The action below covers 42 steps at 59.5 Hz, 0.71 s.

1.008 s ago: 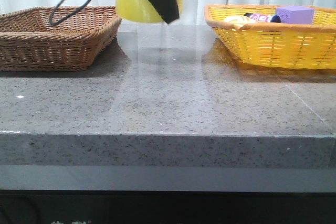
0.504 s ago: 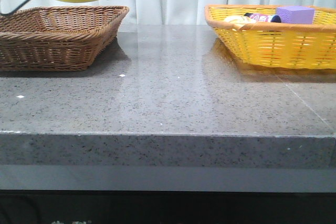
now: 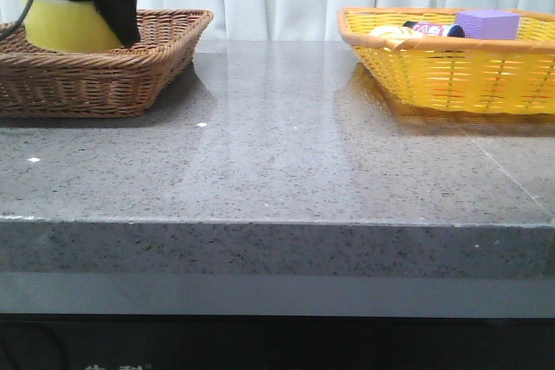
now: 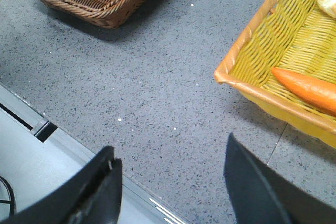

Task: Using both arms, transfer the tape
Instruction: 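Lift the tape roll with the left gripper over the brown basket, then lower the tape into the brown basket and open the left gripper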

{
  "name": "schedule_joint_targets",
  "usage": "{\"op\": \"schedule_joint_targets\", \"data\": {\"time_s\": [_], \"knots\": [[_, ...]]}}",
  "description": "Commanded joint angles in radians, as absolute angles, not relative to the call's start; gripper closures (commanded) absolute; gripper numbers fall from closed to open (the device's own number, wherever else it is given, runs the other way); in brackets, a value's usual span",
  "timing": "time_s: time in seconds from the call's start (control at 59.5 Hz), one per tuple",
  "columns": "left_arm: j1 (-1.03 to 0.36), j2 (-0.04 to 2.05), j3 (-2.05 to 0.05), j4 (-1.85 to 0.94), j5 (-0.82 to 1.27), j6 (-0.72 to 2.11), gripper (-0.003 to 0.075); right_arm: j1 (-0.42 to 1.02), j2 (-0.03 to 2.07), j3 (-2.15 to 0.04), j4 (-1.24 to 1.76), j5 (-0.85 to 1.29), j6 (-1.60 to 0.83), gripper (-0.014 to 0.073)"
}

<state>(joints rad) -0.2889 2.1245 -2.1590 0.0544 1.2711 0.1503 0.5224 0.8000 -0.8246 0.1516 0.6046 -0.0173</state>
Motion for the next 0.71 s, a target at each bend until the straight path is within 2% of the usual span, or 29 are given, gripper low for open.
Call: {"op": "schedule_joint_targets", "data": {"time_s": [0.0, 0.101, 0.185, 0.286, 0.689], "knots": [[-0.285, 2.077, -2.185, 0.056, 1.266, 0.140, 0.0604, 0.518, 0.789, -0.851, 0.153, 0.534, -0.018, 0.0139], [-0.285, 2.083, -2.185, 0.053, 1.264, 0.140, 0.0492, 0.518, 0.789, -0.851, 0.153, 0.534, -0.018, 0.0139], [-0.285, 2.083, -2.185, 0.051, 1.264, 0.140, 0.0365, 0.518, 0.789, -0.851, 0.153, 0.534, -0.018, 0.0139], [-0.285, 2.083, -2.185, 0.051, 1.272, 0.140, 0.0285, 0.518, 0.789, -0.851, 0.153, 0.534, -0.018, 0.0139], [-0.285, 1.945, -2.173, -0.011, 1.283, 0.138, 0.0279, 0.518, 0.789, -0.851, 0.153, 0.534, -0.018, 0.0139]]}}
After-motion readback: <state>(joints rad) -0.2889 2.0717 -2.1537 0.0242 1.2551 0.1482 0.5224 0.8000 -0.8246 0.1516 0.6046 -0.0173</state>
